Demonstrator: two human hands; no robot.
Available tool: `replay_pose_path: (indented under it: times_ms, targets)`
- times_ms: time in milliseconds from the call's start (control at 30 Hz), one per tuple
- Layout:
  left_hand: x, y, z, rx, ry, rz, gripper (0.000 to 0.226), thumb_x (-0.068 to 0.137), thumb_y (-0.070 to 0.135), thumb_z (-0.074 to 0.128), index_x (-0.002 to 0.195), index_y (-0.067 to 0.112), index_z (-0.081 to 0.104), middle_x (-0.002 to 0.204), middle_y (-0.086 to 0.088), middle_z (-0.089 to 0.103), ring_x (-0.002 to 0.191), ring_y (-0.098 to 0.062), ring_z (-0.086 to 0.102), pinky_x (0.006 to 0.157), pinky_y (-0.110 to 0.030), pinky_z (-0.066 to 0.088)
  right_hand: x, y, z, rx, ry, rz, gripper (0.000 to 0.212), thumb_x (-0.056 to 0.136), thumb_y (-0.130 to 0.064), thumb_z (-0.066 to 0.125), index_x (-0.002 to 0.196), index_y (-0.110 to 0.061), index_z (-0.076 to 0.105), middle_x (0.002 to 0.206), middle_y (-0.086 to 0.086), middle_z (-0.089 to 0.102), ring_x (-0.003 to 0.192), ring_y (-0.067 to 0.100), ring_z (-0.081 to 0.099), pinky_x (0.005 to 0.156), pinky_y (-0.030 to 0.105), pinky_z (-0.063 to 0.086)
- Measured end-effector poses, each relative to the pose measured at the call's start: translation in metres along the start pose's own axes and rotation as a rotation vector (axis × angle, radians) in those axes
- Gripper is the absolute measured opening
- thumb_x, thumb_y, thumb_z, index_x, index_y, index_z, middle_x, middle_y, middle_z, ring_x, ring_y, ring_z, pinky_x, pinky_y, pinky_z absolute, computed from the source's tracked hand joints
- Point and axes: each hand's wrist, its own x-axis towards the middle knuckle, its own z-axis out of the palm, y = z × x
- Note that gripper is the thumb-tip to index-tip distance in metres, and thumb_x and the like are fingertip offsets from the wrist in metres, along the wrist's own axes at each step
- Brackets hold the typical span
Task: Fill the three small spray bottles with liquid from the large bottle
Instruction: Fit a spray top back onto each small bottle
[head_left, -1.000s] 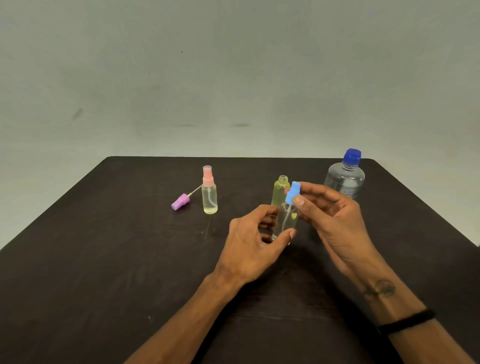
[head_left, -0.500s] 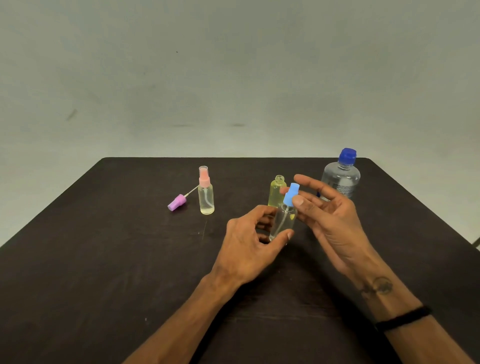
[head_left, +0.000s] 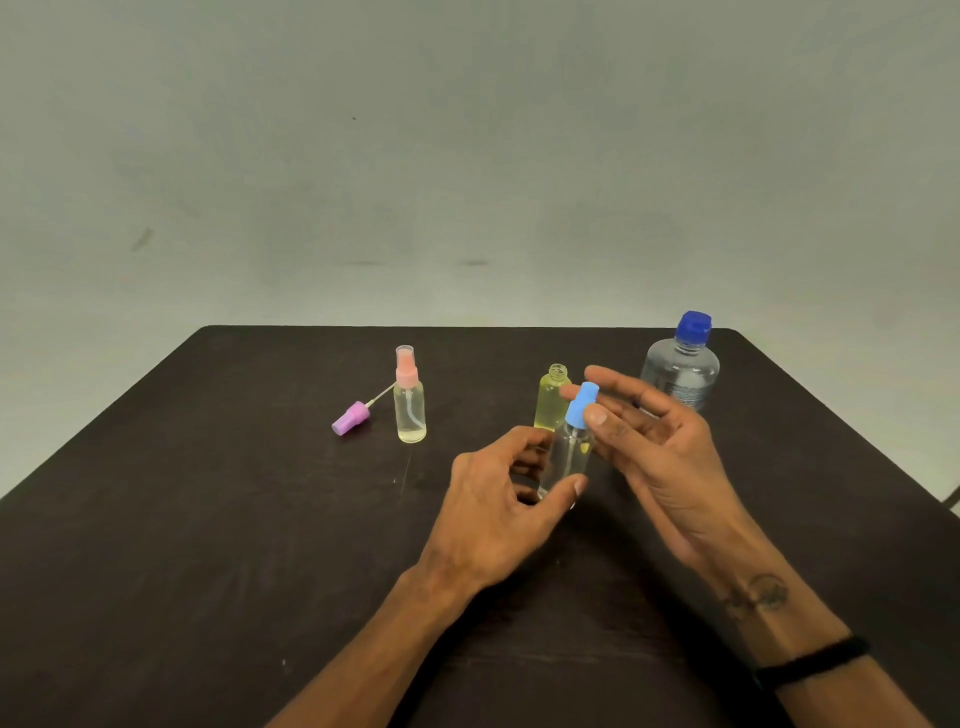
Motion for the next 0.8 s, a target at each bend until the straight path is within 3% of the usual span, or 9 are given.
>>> replay_pose_path:
  times_ms: [200, 367, 600, 800]
  targets:
    - [0.0004, 0.0009, -0.0009, 0.020, -0.034, 0.002, 0.047, 0.088, 0.036, 0.083, 0.130, 0.024, 0.066, 0.108, 0.022, 0.070, 0.103, 0.008, 0.067, 0.080, -0.009, 0.056, 0.0027, 0.0045, -0.0032, -0.112, 0.095, -0.014, 0.046, 0.075, -0.016, 0.085, 0.120, -0.014, 0.077, 0.114, 0.005, 0.081, 0.114, 0.020, 0.076, 0.101, 0.041, 0.059]
    - [-0.0010, 0.0026, 0.0003, 0.026, -0.061, 0.007, 0.045, 0.089, 0.034, 0.084, 0.129, 0.022, 0.067, 0.107, 0.018, 0.072, 0.102, 0.005, 0.070, 0.080, -0.014, 0.059, 0.0018, 0.0038, -0.0032, -0.165, 0.153, -0.045, 0.052, 0.061, -0.024, 0.093, 0.112, -0.021, 0.080, 0.103, -0.003, 0.081, 0.100, 0.012, 0.077, 0.088, 0.030, 0.060]
    - [-0.0002, 0.0030, -0.0003, 0.012, -0.044, -0.003, 0.043, 0.088, 0.033, 0.084, 0.127, 0.024, 0.067, 0.101, 0.025, 0.068, 0.101, 0.007, 0.069, 0.079, -0.011, 0.058, 0.0002, -0.0026, -0.0012, -0.043, 0.010, 0.026, 0.056, 0.080, -0.014, 0.081, 0.135, -0.017, 0.067, 0.122, 0.006, 0.080, 0.119, 0.020, 0.074, 0.100, 0.036, 0.059]
    - [-0.0005, 0.0029, 0.0002, 0.007, -0.009, -0.012, 0.044, 0.087, 0.035, 0.085, 0.126, 0.023, 0.068, 0.104, 0.017, 0.073, 0.100, 0.004, 0.070, 0.080, -0.013, 0.058, 0.0016, 0.0020, -0.0042, -0.085, 0.049, 0.014, 0.046, 0.079, -0.012, 0.082, 0.125, -0.012, 0.074, 0.116, 0.008, 0.081, 0.116, 0.022, 0.076, 0.097, 0.034, 0.062]
